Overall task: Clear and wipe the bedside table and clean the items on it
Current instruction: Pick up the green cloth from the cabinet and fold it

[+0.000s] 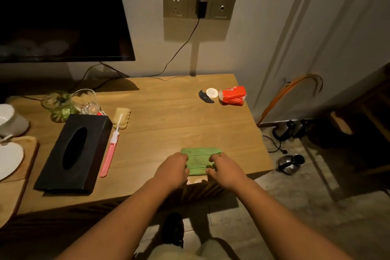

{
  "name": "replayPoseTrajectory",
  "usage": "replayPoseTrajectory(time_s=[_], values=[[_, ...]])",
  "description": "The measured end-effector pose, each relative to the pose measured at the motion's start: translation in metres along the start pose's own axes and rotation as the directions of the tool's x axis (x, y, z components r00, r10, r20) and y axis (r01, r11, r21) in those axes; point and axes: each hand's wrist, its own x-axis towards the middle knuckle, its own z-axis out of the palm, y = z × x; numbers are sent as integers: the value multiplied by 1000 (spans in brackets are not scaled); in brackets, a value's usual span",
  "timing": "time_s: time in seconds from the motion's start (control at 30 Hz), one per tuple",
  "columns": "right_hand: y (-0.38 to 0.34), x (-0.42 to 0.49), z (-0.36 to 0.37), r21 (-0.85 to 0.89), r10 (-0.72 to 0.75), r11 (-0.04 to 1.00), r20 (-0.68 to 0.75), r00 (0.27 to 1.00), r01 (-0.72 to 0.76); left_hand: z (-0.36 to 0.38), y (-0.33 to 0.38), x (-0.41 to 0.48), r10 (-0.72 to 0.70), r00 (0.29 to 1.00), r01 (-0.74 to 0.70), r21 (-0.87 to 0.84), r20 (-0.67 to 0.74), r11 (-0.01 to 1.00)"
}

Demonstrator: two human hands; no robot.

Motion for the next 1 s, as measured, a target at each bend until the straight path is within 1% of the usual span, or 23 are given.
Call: replayPoseTrajectory(time_s=[0.17,0.23,0.33,0.43,0.53,0.67,0.77,0.87,0.93,1.0], values=[[4,42,4,-61,-5,998,-3,1000,4,8,-2,41,20,1000,-20,-46,6,999],[8,52,4,-88,-22,996,-20,1000,20,10,-2,52,16,1000,-16,-31,-1,999],[15,65,7,-123,-35,992,-7,999,34,15,-1,64,17,1000,-17,3,3,1000],[22,72,13,-123,-40,991,26,999,43,21,0,69,10,1000,-9,68,-9,998],[28,75,18,-77,-27,997,13,1000,27,26,-2,73,-19,999,22,109,-32,994],[29,76,23,-82,0,997,0,1000,0,31,-5,71,-21,999,24,104,-28,994],[28,70,28,-81,34,996,22,999,-32,36,-5,70,-9,1000,9,49,17,999],[34,51,30,-45,92,995,45,995,-90,38,0,71,59,992,-56,-29,110,998],[43,32,29,-25,134,991,31,990,-133,36,9,75,149,964,-138,-68,218,988],[56,6,27,3,190,982,16,982,-190,36,27,75,235,919,-214,-100,317,972]])
